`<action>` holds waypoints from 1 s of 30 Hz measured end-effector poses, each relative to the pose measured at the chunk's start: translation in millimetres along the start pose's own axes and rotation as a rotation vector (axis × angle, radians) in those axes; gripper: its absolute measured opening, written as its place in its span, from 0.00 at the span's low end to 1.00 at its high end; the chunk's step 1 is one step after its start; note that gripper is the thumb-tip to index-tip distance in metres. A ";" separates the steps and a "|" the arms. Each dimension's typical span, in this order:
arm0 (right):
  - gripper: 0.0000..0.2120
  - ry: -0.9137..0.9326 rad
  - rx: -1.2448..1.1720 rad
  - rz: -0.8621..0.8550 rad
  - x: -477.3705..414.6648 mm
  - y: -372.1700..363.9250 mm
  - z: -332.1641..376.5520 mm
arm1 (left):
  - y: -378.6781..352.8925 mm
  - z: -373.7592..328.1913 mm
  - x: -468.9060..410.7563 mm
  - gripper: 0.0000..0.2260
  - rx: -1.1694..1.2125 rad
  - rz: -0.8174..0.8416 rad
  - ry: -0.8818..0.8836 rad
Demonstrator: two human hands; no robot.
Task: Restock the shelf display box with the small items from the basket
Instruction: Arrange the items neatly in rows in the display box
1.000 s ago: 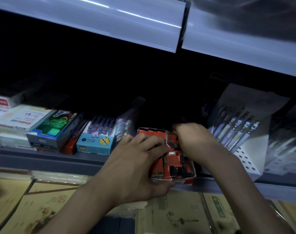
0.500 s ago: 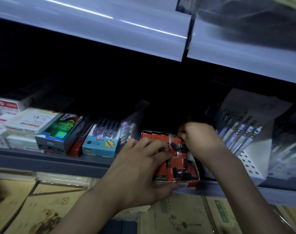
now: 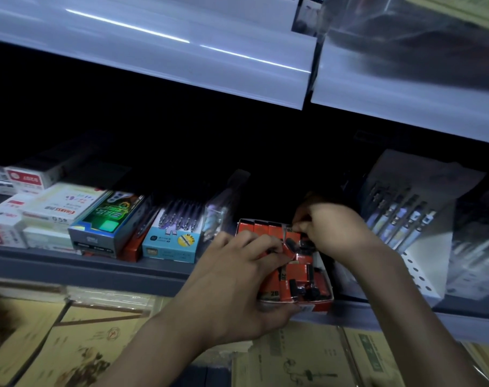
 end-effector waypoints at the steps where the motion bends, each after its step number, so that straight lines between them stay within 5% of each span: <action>1: 0.05 -0.003 0.010 -0.001 -1.9 -1.4 -0.9 | 0.2 -0.1 0.1 0.32 0.000 -0.001 0.000; 16: 0.03 -0.047 -0.119 0.023 1.3 -9.2 -3.2 | -0.8 -0.1 0.8 0.34 -0.001 0.032 0.018; 22: 0.21 0.119 -0.209 -0.080 29.8 13.1 15.0 | -1.1 0.7 1.8 0.35 0.001 0.040 0.023; 27: 0.07 -0.027 -0.135 -0.058 29.9 3.4 0.4 | 0.2 -0.5 1.7 0.36 0.003 0.045 0.023; 30: 0.10 -0.058 -0.171 -0.105 26.3 3.6 -8.2 | 0.7 -1.2 2.1 0.35 0.008 0.040 0.020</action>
Point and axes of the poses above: each hand's wrist, its own x-axis away from the middle knuckle, its own y-axis out of the back of the hand, z = x × y, the point moved 10 cm from there along -x, towards the middle knuckle, and after that the axes turned 9 degrees about z, right-handed, at the moved point
